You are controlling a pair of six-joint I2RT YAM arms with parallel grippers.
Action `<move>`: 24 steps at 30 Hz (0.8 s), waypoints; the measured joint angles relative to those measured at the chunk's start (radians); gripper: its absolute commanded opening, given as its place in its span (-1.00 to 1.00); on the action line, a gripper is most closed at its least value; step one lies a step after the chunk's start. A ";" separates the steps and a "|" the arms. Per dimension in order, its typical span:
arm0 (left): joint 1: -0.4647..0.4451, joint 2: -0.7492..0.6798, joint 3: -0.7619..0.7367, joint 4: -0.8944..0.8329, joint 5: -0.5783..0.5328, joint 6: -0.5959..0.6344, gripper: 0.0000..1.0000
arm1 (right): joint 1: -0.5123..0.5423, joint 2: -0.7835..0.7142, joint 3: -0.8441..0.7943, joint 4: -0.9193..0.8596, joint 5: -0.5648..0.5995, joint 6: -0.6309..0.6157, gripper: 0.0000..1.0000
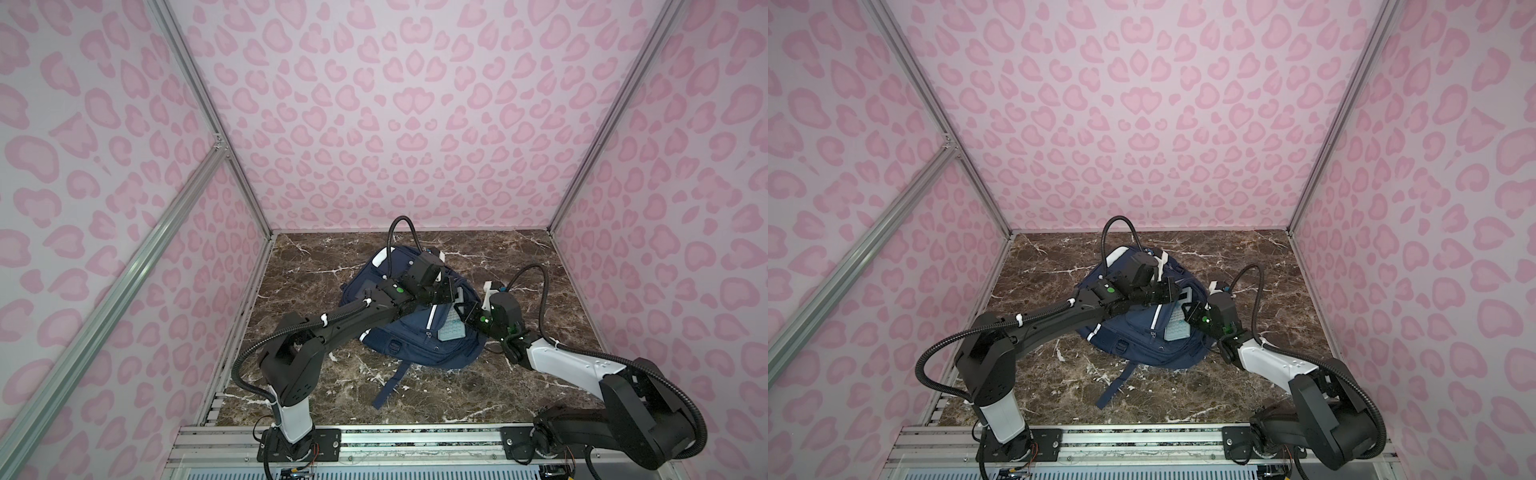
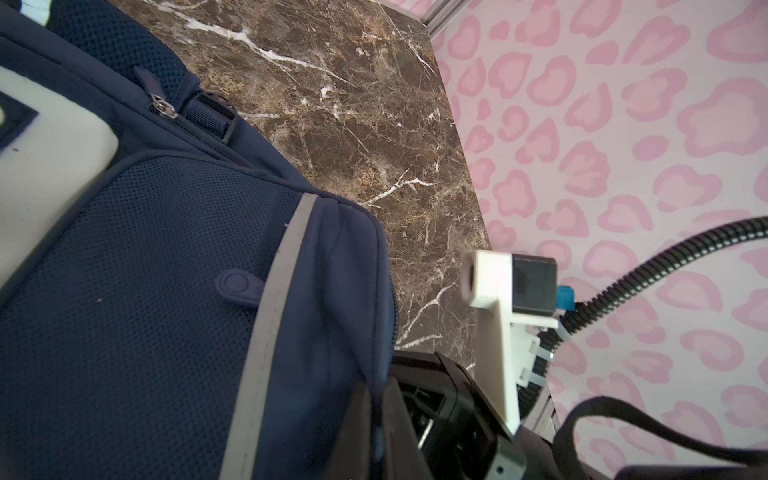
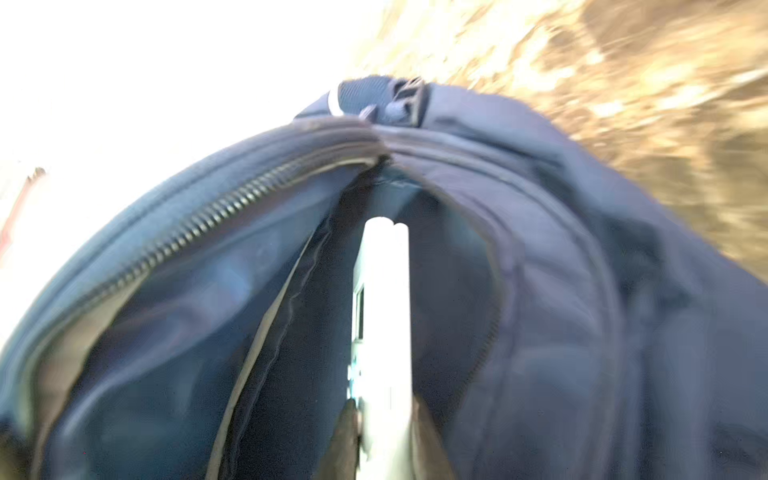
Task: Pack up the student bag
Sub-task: 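Push the calculator down into the compartment and release with the right gripper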
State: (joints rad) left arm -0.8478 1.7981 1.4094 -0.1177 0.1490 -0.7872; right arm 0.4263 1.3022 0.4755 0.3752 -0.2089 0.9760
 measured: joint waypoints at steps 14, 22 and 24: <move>-0.006 -0.007 -0.011 0.038 0.002 -0.051 -0.93 | 0.109 0.217 -0.036 0.444 0.203 0.203 -0.70; -0.001 -0.007 -0.031 0.068 0.008 -0.056 -0.84 | 0.121 0.258 0.017 0.317 0.083 0.126 0.30; 0.000 -0.007 -0.031 0.068 0.010 -0.056 -0.84 | 0.121 0.218 0.057 0.214 0.057 0.058 0.37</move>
State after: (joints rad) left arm -0.8474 1.7912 1.3781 -0.0502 0.1589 -0.8436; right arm 0.5476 1.5204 0.5327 0.5888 -0.1516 1.0344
